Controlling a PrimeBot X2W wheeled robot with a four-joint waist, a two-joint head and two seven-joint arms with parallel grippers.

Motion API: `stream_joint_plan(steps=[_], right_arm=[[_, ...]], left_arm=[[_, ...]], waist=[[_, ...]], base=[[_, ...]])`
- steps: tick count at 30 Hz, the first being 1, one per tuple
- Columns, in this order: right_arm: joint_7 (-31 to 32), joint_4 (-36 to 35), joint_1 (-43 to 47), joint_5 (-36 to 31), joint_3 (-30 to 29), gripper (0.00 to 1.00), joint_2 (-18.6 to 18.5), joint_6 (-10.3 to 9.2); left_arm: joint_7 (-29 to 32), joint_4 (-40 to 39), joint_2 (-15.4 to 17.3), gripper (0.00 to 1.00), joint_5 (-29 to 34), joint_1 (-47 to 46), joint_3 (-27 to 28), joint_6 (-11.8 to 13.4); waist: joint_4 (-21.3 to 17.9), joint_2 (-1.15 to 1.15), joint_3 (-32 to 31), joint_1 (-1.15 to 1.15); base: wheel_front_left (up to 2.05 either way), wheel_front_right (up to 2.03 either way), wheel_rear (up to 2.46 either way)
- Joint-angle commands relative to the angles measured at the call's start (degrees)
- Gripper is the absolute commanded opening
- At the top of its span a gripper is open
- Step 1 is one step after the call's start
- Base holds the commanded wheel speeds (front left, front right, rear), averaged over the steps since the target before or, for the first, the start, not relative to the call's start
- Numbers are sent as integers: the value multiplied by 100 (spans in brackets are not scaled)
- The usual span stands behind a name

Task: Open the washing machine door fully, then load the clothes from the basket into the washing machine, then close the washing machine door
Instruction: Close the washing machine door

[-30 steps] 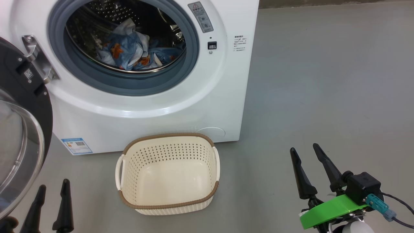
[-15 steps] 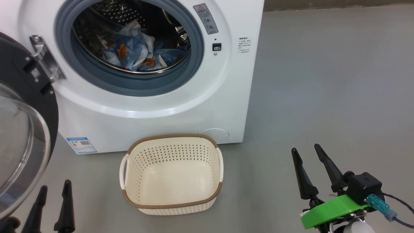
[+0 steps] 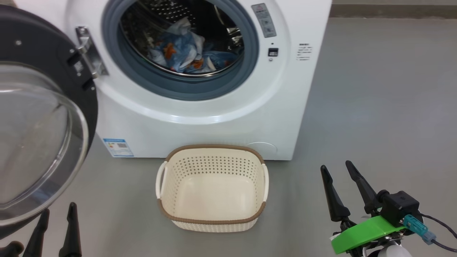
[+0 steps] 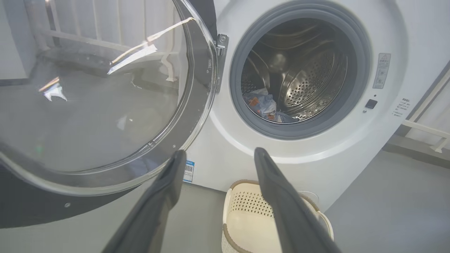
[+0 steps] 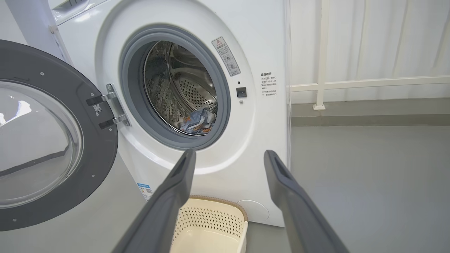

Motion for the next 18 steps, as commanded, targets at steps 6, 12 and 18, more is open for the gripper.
stream_joint_plan(steps=[6,12,18], right_arm=[[-27,-30,-172,19,171,100,-14,9],[-27,45,-206,20,186,100,-14,9],[-27,116,-227,42,226,100,-14,9]], left_arm=[[-36,-60,-39,100,280,-302,349,16],[-36,-9,-134,100,467,-335,427,14],[-36,48,-196,100,602,-360,474,9]], waist=[[527,0,-75,0],[865,0,-107,0],[1186,0,-137,0]], base=[[0,0,0],[0,0,0],[0,0,0]])
